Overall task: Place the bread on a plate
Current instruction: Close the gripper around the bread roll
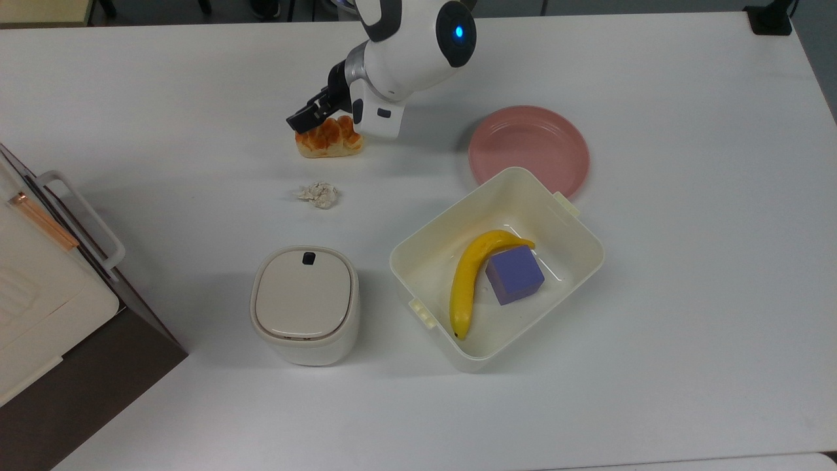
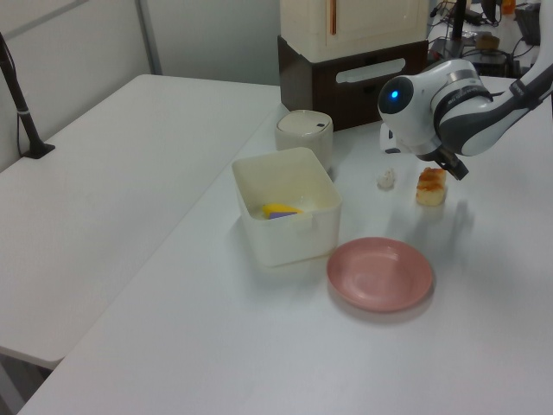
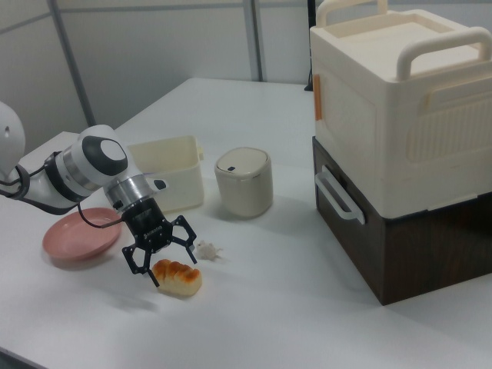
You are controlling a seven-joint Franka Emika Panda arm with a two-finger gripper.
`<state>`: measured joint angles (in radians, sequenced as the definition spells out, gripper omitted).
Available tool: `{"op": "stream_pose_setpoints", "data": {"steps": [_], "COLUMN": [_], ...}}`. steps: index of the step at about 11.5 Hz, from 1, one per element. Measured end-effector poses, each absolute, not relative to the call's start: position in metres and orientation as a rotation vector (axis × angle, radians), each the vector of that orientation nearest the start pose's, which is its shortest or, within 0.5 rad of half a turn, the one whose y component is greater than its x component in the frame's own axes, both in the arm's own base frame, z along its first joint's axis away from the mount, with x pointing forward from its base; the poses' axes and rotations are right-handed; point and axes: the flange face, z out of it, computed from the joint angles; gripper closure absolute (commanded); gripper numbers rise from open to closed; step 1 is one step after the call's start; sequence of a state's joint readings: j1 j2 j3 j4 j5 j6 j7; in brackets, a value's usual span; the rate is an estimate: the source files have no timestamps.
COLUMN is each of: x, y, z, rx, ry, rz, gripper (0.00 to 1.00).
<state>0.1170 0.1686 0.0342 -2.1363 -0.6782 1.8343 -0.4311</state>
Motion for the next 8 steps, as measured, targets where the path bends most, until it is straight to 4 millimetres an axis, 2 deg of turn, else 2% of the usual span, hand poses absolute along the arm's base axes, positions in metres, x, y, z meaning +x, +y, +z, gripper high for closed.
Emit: {"op": "stream_pose_setpoints", "data": {"steps": [6, 8], "x": [0.524, 0.526], "y": [0.034, 0.041], "z": [0.298, 0.299], "rx": [2.251, 2.25], "ry": [1.172, 1.193], "rz": [-0.67, -0.638], "gripper": [0.07, 0.22]}}
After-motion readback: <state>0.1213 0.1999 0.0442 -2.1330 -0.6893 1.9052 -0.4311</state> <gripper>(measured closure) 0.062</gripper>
